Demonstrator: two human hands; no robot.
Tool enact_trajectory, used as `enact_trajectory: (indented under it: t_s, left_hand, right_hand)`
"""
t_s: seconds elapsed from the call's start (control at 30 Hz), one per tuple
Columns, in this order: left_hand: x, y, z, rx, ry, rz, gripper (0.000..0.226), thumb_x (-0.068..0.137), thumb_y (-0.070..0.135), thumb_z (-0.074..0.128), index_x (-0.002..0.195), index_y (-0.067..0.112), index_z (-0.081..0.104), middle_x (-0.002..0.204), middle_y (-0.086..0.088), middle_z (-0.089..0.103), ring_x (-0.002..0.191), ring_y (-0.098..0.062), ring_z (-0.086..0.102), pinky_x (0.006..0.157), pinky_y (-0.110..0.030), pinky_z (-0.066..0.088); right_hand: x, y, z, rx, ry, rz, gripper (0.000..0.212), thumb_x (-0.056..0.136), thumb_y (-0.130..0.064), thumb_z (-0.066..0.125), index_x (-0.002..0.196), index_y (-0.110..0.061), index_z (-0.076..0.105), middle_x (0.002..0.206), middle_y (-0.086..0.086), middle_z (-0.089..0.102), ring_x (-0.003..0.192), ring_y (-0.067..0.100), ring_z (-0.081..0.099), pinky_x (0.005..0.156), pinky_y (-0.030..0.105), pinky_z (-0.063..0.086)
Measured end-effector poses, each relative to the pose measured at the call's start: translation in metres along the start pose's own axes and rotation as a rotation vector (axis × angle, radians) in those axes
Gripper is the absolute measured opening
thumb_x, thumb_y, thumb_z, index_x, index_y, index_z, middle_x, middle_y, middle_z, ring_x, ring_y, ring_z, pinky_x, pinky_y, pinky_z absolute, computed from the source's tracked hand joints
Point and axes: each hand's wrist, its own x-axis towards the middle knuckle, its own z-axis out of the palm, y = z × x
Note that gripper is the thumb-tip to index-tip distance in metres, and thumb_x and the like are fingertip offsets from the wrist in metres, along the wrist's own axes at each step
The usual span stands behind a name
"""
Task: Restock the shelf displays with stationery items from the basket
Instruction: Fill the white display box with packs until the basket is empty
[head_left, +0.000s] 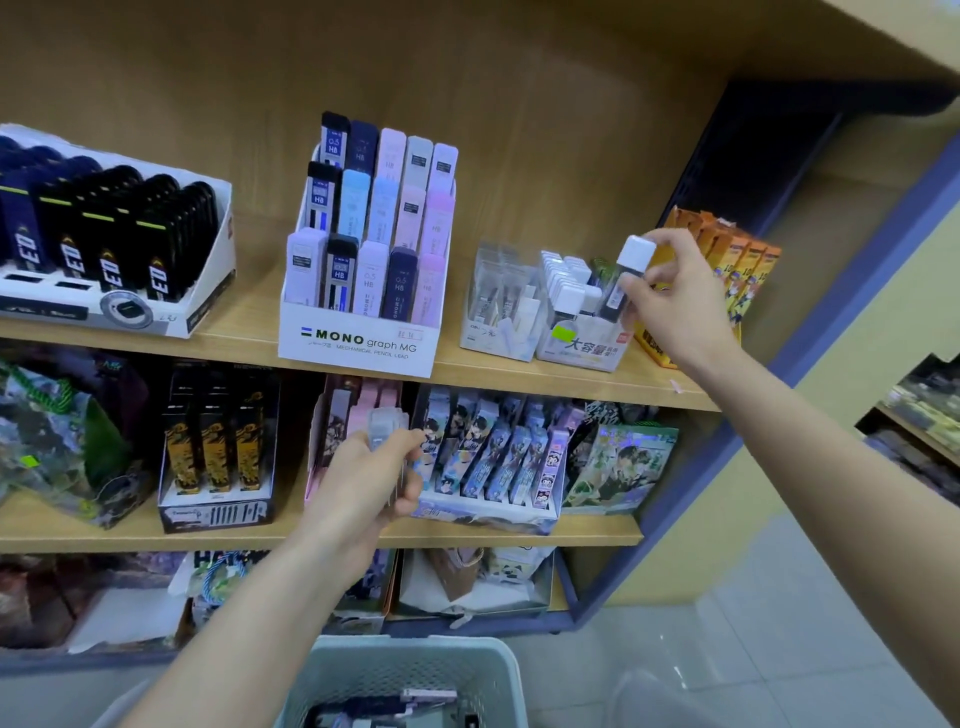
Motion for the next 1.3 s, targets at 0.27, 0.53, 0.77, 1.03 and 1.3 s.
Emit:
enact_trajectory:
  t_s: [0.27,0.53,0.77,1.03,1.3]
  left_hand:
    - [0.0,0.002,0.007,-0.108,-0.03,0.007,0.008,0.096,0.013,0.052,0.097,0.005,0.052,0.064,-0.005,0.051,0.041,-0.009,0.046,0.042,-0.018,0.046]
    - [0.001,0.003,0.012,-0.127,-0.035,-0.01,0.016,0.095,0.016,0.055,0.103,0.002,0.058,0.075,-0.011,0.055,0.056,-0.016,0.053,0.042,-0.016,0.047]
    - [0.003,0.001,0.013,-0.092,-0.037,-0.014,0.024,0.094,0.019,0.057,0.108,0.001,0.06,0.072,-0.009,0.06,0.056,-0.016,0.056,0.044,-0.017,0.048]
    - [0.005,-0.003,0.015,-0.119,-0.076,-0.031,0.022,0.095,0.013,0.053,0.104,-0.005,0.063,0.086,-0.01,0.074,0.064,-0.016,0.067,0.053,-0.02,0.055]
    - [0.004,-0.006,0.017,-0.15,-0.082,0.014,0.011,0.094,0.013,0.055,0.102,0.008,0.061,0.098,-0.011,0.073,0.085,-0.019,0.072,0.06,-0.024,0.058]
  right_hand:
    - [0.027,0.017,0.02,0.002,0.025,-0.023,0.014,0.091,-0.009,0.059,0.099,-0.016,0.05,0.085,-0.007,0.054,0.084,0.027,0.063,0.064,0.03,0.05]
    - [0.037,0.016,0.022,-0.127,-0.069,-0.096,0.012,0.096,-0.015,0.052,0.106,-0.012,0.057,0.092,0.004,0.06,0.081,0.018,0.06,0.067,0.029,0.05]
    - [0.041,0.028,0.026,-0.32,-0.193,-0.143,0.013,0.091,-0.013,0.061,0.1,-0.008,0.068,0.094,0.006,0.065,0.076,0.013,0.057,0.071,0.025,0.045]
    - [0.033,0.031,0.032,-0.369,-0.05,-0.179,0.017,0.09,-0.013,0.063,0.107,-0.012,0.064,0.099,0.002,0.052,0.08,0.012,0.05,0.074,0.033,0.049]
    - [-0.04,0.001,0.033,-0.191,-0.124,-0.217,0.014,0.098,-0.017,0.047,0.106,-0.015,0.059,0.095,-0.009,0.052,0.068,-0.004,0.047,0.062,0.008,0.037]
